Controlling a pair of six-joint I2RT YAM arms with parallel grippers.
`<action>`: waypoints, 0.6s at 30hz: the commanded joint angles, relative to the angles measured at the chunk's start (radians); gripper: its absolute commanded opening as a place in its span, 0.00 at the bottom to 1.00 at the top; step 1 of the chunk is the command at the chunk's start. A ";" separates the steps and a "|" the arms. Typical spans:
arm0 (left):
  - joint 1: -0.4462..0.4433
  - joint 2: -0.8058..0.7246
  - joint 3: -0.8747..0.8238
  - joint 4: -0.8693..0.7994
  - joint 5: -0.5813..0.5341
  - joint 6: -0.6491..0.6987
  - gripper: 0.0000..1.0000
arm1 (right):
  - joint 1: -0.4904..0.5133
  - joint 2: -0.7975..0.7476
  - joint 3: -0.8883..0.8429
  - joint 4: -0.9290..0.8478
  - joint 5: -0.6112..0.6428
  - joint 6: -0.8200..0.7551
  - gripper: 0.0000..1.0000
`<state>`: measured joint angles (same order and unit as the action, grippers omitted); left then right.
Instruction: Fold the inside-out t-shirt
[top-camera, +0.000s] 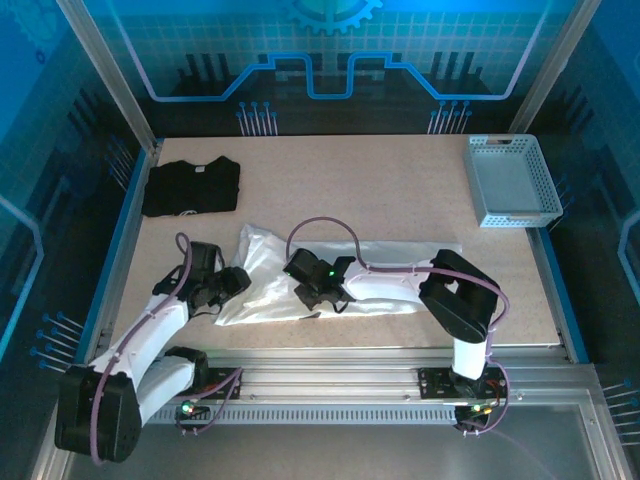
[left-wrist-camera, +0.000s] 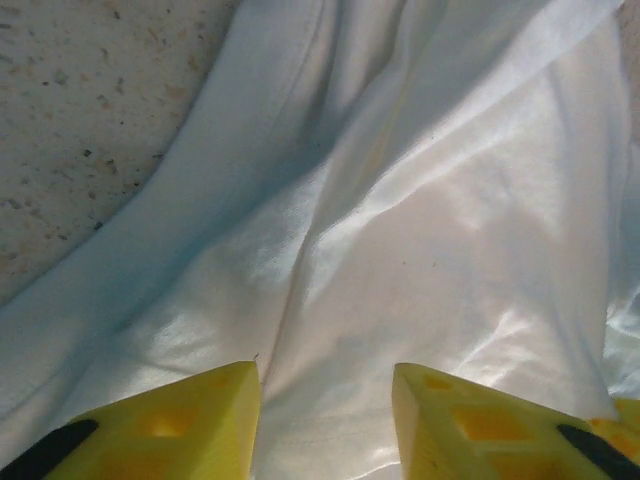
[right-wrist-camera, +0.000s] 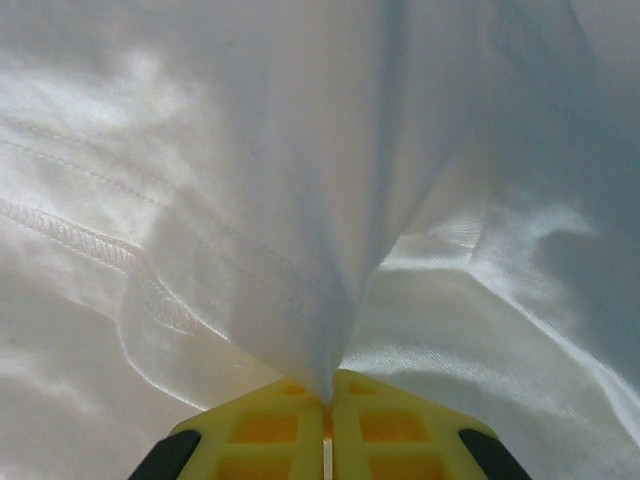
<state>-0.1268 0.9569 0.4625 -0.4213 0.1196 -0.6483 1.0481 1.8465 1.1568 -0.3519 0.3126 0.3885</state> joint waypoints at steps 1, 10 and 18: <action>0.007 -0.038 0.014 -0.013 -0.015 0.013 0.46 | 0.007 -0.044 -0.010 -0.028 -0.031 0.034 0.12; -0.040 0.032 0.098 0.125 0.052 0.029 0.51 | 0.006 -0.176 -0.070 0.033 -0.132 -0.041 0.37; -0.048 0.360 0.252 0.375 0.023 0.016 0.52 | -0.062 -0.033 -0.016 0.185 -0.286 -0.017 0.29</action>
<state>-0.1696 1.2095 0.6621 -0.1722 0.1539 -0.6460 1.0073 1.7340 1.1069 -0.2218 0.0917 0.3645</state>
